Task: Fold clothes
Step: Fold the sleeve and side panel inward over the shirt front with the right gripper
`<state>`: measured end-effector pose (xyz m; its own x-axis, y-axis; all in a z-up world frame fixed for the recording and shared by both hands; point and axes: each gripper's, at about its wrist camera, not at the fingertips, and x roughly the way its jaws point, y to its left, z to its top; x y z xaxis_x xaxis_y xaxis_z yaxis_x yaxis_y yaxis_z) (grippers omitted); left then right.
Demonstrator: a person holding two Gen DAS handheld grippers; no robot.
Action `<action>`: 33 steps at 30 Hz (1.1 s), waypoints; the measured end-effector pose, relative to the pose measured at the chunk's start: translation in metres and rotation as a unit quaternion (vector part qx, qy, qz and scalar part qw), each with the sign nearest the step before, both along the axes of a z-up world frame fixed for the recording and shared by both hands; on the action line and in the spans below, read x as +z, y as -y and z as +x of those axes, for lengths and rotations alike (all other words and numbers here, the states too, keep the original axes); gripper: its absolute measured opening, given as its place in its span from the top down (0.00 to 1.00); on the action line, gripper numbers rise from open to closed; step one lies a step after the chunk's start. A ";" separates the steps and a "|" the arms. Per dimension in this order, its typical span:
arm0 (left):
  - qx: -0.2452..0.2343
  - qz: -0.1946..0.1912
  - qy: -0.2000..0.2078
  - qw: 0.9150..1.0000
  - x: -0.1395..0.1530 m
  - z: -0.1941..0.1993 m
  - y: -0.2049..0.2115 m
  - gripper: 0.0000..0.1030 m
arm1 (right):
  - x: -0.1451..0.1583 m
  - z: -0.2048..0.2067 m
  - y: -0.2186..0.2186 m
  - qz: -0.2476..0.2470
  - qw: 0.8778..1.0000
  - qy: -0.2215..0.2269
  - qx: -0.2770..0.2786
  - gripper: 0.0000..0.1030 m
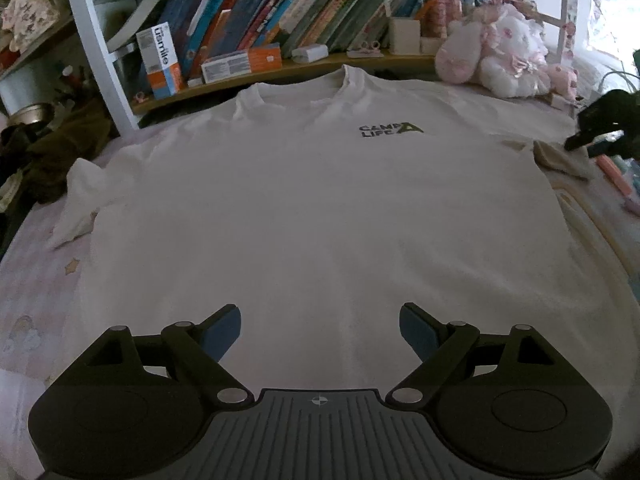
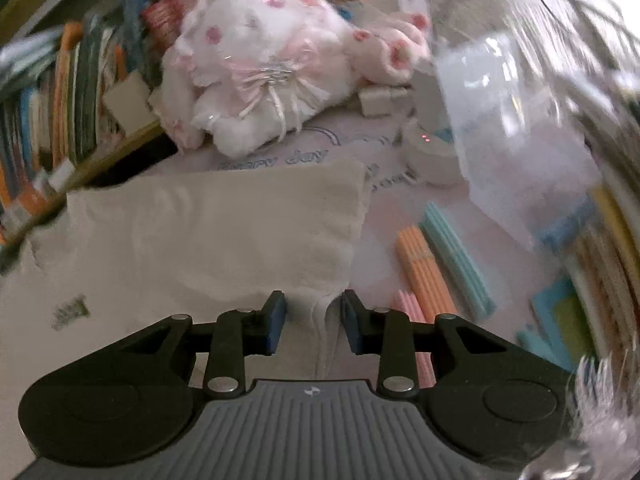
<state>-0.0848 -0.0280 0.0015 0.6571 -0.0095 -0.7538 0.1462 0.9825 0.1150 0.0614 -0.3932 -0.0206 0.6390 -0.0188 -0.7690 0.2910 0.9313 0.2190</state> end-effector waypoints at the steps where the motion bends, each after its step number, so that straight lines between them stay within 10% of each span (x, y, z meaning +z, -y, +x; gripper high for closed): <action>1: 0.000 -0.002 0.000 1.000 0.000 -0.001 -0.001 0.14 | 0.000 0.002 -0.005 -0.021 1.000 -0.001 0.011 0.81; 11: 0.022 -0.020 0.008 1.000 0.000 -0.007 -0.034 0.14 | 0.027 0.026 -0.013 -0.029 0.999 0.014 -0.013 0.94; 18: 0.037 -0.037 0.014 0.999 0.000 -0.007 -0.069 0.14 | 0.073 0.038 -0.123 -0.108 0.985 0.086 0.104 0.94; 20: 0.040 -0.042 0.014 0.998 0.000 -0.007 -0.079 0.14 | 0.066 0.042 -0.168 -0.118 0.973 0.076 0.185 0.89; 23: 0.038 -0.046 0.014 0.998 -0.001 -0.006 -0.091 0.14 | 0.046 0.037 -0.190 -0.059 0.973 0.041 0.219 0.48; 33: 0.047 -0.070 0.002 0.996 -0.009 -0.001 -0.120 0.14 | 0.023 0.002 -0.193 0.057 0.973 0.005 0.224 0.46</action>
